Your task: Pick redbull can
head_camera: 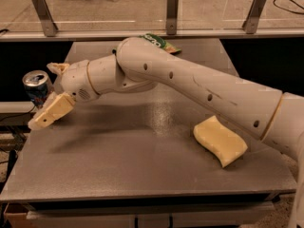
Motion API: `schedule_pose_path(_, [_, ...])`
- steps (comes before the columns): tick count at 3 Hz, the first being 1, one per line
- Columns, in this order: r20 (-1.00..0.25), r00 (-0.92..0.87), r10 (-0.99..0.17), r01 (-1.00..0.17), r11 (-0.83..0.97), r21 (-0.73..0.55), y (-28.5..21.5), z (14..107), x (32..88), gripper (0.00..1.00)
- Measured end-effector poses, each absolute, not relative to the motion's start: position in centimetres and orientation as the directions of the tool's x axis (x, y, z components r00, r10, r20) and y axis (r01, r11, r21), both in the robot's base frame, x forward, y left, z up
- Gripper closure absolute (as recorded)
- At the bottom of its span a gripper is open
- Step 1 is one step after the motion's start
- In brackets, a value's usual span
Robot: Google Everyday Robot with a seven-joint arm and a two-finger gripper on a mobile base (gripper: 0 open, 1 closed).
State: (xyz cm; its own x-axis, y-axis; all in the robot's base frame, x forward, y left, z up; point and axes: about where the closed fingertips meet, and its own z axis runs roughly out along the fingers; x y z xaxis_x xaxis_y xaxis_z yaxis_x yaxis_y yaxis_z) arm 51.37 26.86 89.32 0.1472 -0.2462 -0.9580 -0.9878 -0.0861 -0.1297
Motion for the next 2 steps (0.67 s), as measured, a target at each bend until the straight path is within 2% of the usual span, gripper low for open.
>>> schedule_pose_path(1, [-0.970, 0.139, -0.199, -0.988, -0.098, -0.122, 28.84, 88.83, 51.24, 0.18])
schedule_pose_path(2, [-0.977, 0.124, -0.176, -0.989, -0.099, -0.108, 29.51, 88.14, 50.94, 0.41])
